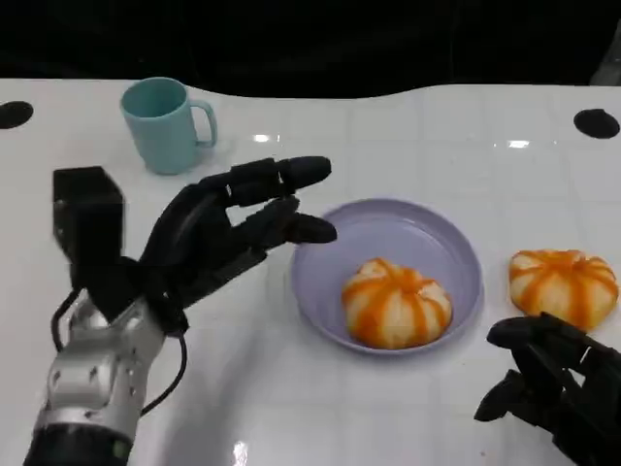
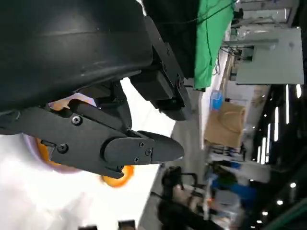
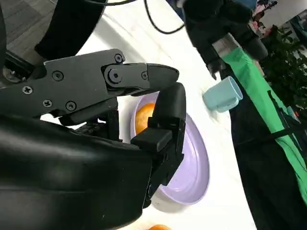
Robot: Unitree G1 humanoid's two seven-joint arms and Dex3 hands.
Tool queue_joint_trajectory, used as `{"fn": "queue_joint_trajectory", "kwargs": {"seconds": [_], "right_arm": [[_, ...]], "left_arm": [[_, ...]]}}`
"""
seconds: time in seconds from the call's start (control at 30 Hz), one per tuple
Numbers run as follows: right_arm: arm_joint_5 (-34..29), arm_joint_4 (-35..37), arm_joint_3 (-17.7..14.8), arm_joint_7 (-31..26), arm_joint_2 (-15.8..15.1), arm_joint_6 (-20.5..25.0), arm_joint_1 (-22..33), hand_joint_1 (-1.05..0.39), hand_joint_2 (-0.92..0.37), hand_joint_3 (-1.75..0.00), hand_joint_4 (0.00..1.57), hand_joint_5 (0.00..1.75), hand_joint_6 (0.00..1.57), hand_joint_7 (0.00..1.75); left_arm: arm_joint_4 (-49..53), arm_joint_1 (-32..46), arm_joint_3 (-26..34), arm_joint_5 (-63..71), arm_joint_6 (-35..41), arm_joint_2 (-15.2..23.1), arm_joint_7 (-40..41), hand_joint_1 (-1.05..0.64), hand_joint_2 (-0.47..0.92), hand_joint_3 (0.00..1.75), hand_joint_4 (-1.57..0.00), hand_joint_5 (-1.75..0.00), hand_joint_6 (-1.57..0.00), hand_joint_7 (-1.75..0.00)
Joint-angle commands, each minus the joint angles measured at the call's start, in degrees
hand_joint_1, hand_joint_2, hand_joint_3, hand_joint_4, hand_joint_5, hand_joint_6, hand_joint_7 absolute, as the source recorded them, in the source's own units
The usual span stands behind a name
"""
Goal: Grasp the bread from the table and place it into the plate.
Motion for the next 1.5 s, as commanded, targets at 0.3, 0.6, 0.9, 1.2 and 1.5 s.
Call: {"fn": "queue_joint_trajectory", "kwargs": {"seconds": [0.3, 0.6, 0.9, 1.2, 1.5], "right_arm": [[0.21, -0.38, -0.49, -0.53, -0.5, 0.1, 0.21, -0.45, -0.92, -0.29, 0.58, 1.45, 0.52, 1.13], [0.29, -0.21, -0.36, 0.7, -0.67, -0.89, 0.34, -0.46, -0.92, -0.28, 0.59, 1.46, 0.53, 1.13], [-0.13, -0.43, -0.43, 0.67, -0.69, -1.24, 0.59, -0.46, -0.92, -0.28, 0.59, 1.46, 0.54, 1.13], [-0.45, -1.19, -0.36, 0.28, -0.84, -1.04, 0.88, -0.46, -0.92, -0.3, 0.59, 1.48, 0.54, 1.12], [-0.89, -0.92, -0.39, 0.13, -0.52, -1.4, 0.63, -0.46, -0.92, -0.3, 0.57, 1.51, 0.52, 1.16]], "left_arm": [[-20.32, 10.87, 5.12, -11.82, 21.43, -0.09, 8.36, -0.58, 0.92, 0.55, -0.54, -1.65, -0.55, -1.23], [-29.36, 28.33, 4.56, -10.19, 14.91, -6.1, 11.5, -0.53, 0.92, 0.53, -0.77, -1.75, -0.53, -1.73], [-30.25, 32.22, 3.23, -10.35, 12.27, -6.31, 10.01, -0.55, 0.92, 0.42, -0.74, -1.75, -0.52, -1.75], [-29.91, 33.25, 2.86, -10.12, 12.25, -5.36, 9.86, -0.51, 0.92, 0.47, -0.75, -1.75, -0.53, -1.75], [-26.85, 31.9, 2.93, -9.11, 10.69, -4.05, 8.84, -0.52, 0.92, 0.46, -0.76, -1.75, -0.54, -1.75]]}}
